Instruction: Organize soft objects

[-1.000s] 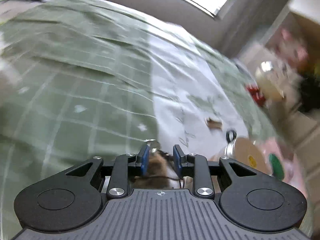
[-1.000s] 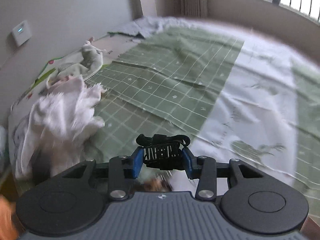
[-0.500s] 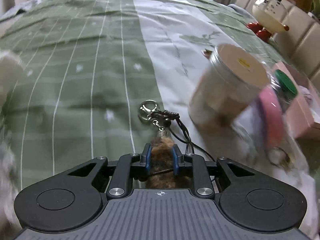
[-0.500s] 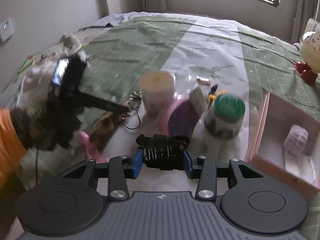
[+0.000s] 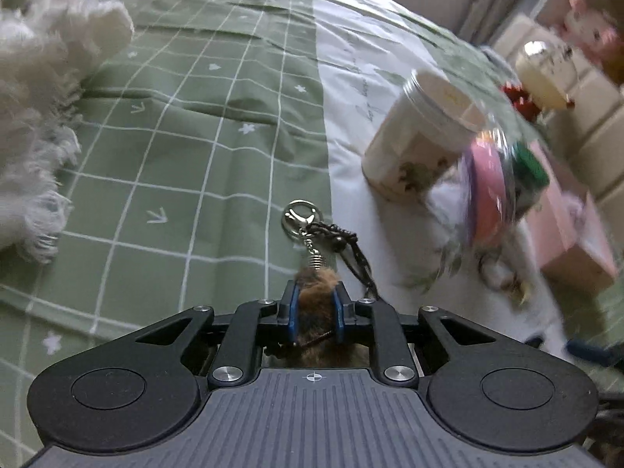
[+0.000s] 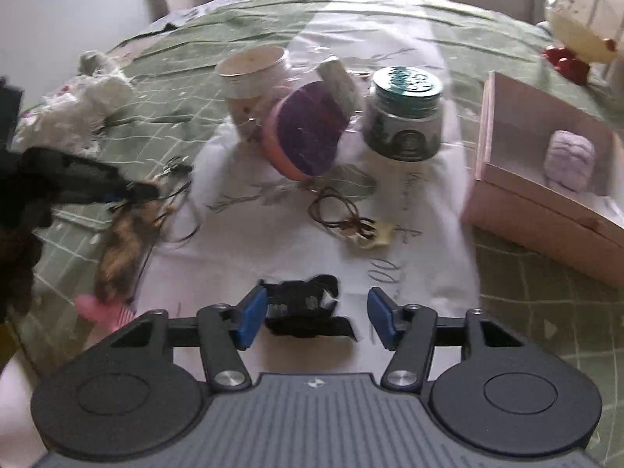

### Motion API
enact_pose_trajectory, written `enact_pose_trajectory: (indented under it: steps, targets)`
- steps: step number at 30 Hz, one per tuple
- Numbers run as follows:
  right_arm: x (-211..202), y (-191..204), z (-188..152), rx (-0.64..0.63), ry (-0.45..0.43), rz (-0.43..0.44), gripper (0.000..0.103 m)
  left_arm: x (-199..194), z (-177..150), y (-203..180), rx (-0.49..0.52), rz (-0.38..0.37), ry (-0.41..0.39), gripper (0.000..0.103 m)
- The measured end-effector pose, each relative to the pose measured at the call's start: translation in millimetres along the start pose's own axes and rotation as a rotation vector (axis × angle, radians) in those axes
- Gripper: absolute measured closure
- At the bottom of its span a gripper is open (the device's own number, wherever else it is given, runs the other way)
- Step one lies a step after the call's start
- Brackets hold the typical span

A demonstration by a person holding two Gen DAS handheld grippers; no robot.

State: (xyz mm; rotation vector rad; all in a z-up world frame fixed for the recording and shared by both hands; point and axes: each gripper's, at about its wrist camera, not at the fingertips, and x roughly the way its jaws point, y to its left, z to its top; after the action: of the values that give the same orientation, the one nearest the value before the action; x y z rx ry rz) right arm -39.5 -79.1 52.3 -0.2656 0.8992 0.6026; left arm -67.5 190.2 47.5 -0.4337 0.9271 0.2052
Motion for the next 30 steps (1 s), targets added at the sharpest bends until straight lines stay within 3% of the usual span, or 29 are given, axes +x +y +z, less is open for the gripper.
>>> enact_pose_trajectory:
  steps: [4, 7, 14, 16, 18, 21, 23, 27, 28, 30]
  targets:
    - [-20, 34, -21, -0.094, -0.076, 0.036, 0.028, -3, -12, -1, 0.071, 0.029, -0.004, 0.083]
    - [-14, 74, -38, -0.223, -0.023, 0.097, 0.028, -4, -16, 9, 0.032, -0.004, -0.02, 0.083]
    - [20, 132, -50, -0.376, 0.032, 0.09, 0.029, -7, -14, 33, -0.013, -0.042, -0.047, 0.083]
    - [23, 138, -46, -0.426, -0.004, 0.032, 0.03, -10, -13, 39, -0.001, -0.008, -0.061, 0.083]
    - [25, 134, -40, -0.473, -0.065, -0.106, 0.031, -13, -11, 49, 0.008, 0.016, -0.072, 0.083]
    - [28, 116, -29, -0.466, -0.088, -0.264, 0.033, -12, -13, 63, -0.015, -0.014, -0.067, 0.083]
    - [16, 108, -22, -0.402, -0.076, -0.221, 0.033, -13, -17, 66, -0.015, -0.03, -0.073, 0.083]
    - [-5, 95, -11, -0.142, -0.008, 0.057, 0.033, -12, -26, 61, 0.007, -0.035, -0.099, 0.083]
    - [-1, 94, -8, -0.09, 0.013, 0.092, 0.033, -12, -28, 58, 0.021, -0.027, -0.106, 0.082]
    - [11, 102, -2, -0.037, 0.039, 0.073, 0.033, -12, -32, 51, 0.059, -0.004, -0.121, 0.081]
